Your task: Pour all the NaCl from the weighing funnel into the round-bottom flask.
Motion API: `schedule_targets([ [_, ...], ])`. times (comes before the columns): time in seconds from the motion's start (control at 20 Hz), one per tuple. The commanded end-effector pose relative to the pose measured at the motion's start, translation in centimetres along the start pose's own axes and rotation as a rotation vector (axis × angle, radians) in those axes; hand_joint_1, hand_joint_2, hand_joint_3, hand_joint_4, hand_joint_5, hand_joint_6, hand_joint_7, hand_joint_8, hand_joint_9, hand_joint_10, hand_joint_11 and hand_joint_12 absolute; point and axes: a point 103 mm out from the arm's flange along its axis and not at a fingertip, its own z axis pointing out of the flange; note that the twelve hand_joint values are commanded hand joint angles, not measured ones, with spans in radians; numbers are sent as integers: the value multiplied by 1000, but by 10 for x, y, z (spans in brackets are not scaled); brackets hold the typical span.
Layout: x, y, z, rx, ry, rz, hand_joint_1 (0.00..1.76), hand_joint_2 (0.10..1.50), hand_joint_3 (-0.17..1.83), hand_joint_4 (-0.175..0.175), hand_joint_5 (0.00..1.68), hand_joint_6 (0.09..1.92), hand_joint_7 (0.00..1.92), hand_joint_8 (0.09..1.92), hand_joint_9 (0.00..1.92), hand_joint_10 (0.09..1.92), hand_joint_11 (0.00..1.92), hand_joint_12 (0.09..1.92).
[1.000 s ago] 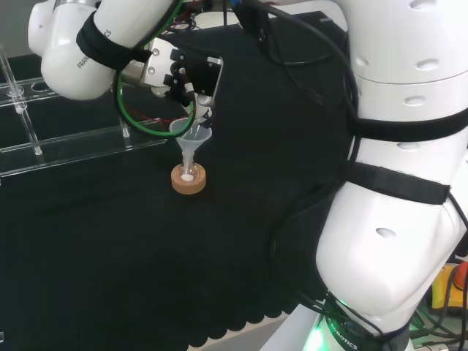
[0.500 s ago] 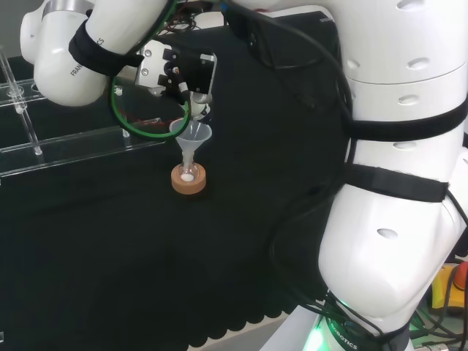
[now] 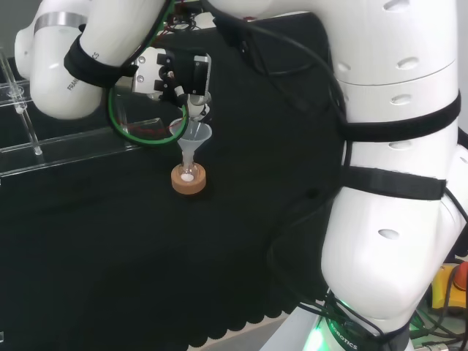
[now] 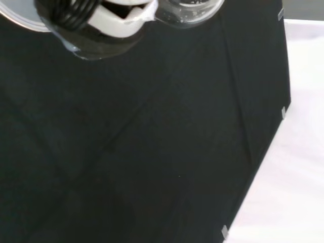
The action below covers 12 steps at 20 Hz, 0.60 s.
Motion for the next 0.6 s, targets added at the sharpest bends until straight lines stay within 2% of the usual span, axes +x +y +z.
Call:
schedule_targets([
  [0.05,0,0,-2,16,-56,11,1128,756,529,77,1206,743,1263,417,1479,87,1225,748],
  [0.6,2,-3,-6,15,-117,26,1128,754,533,79,1205,746,1263,415,1479,87,1225,747],
])
